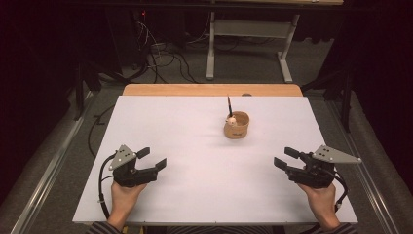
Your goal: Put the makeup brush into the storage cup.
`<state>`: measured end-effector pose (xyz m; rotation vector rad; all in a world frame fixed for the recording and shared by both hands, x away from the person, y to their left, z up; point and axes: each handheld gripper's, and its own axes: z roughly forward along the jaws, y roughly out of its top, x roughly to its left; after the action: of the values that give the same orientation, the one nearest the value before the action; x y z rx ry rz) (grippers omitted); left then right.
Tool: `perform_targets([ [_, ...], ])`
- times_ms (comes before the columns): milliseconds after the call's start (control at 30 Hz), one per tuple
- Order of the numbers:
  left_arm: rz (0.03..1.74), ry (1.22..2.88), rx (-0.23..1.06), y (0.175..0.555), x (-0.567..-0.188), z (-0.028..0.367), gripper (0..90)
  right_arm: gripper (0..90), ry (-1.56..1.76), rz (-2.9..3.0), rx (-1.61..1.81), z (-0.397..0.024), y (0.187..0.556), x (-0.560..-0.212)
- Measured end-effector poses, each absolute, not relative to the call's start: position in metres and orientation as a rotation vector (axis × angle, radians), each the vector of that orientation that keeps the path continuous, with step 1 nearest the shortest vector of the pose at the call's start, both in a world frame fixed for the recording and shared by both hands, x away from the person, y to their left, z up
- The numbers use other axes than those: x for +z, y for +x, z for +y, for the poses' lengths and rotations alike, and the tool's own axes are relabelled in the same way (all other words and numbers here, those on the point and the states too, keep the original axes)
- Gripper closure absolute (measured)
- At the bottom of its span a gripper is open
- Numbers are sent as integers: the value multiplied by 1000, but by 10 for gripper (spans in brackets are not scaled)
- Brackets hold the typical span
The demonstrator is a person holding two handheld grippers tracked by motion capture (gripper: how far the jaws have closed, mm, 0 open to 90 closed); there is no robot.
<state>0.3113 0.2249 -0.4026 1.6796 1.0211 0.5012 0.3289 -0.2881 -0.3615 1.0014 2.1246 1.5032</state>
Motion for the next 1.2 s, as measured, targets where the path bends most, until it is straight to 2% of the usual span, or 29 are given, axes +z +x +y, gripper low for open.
perform_targets([
  [1200,1013,1677,498,312,-402,224,225,403,1070,2120,1430,-294,328,-393],
])
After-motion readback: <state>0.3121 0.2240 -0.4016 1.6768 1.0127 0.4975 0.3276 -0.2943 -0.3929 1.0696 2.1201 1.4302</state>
